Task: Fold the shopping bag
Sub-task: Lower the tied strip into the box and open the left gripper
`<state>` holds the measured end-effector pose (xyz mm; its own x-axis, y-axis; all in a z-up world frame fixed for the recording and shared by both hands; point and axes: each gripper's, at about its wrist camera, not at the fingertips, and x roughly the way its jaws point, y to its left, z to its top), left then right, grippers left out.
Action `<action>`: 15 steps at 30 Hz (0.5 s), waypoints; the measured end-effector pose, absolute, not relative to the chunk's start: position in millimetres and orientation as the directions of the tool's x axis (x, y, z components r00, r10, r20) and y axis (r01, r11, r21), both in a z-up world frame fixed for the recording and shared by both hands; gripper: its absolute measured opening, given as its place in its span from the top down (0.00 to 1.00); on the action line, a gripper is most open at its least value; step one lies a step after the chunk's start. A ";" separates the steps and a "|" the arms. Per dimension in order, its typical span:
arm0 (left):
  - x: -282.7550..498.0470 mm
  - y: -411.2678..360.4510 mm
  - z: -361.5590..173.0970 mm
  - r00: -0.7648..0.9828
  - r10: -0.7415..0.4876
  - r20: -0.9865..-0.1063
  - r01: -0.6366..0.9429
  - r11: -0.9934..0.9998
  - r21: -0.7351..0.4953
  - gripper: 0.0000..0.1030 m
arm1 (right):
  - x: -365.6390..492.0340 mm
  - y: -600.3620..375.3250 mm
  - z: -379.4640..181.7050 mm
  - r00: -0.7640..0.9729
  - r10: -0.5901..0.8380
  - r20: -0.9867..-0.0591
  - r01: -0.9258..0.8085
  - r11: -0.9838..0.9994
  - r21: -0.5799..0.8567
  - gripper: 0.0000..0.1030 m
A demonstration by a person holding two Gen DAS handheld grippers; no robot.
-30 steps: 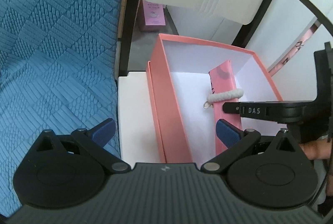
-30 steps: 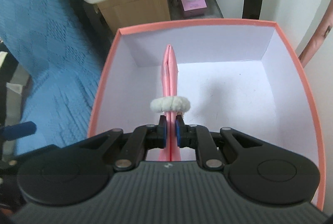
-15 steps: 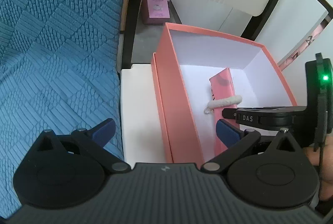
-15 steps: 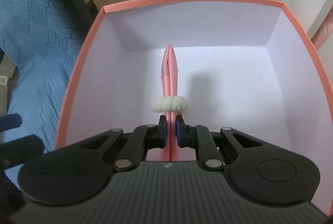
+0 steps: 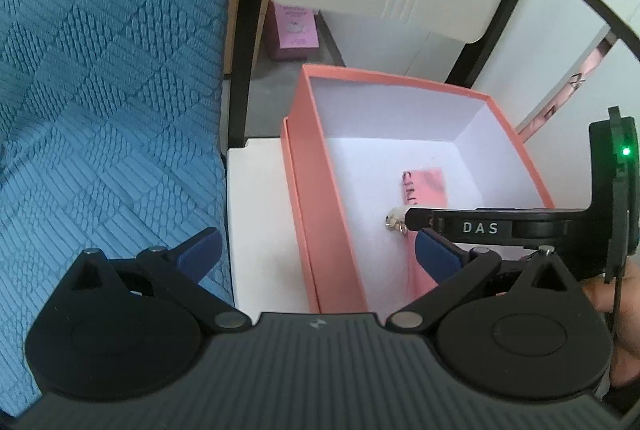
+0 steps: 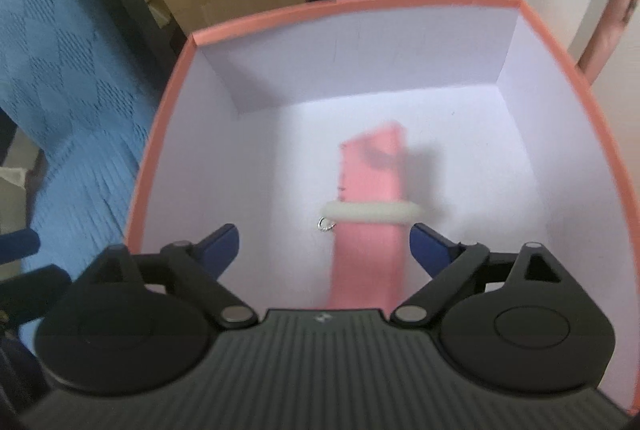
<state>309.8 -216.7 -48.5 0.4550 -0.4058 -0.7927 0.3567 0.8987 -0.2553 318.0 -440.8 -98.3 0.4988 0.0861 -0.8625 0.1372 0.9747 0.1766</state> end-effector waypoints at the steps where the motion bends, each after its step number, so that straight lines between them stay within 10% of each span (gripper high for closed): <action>1: 307.1 -216.7 -43.9 0.460 -0.409 -0.788 0.362 0.897 -0.254 0.00 | 317.5 -442.3 -93.4 0.508 0.079 -0.858 0.138 0.976 0.171 0.09; 15: 239.4 -203.5 34.6 0.543 -0.478 -0.691 0.435 0.863 -0.255 0.00 | 241.4 -436.9 9.6 0.663 -0.005 -0.749 0.157 0.979 0.133 0.00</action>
<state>239.4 -203.5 34.6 0.5428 -0.4778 -0.6907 0.4351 0.8634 -0.2553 241.4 -436.9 9.6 0.6630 -0.0046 -0.7486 0.1572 0.9785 0.1332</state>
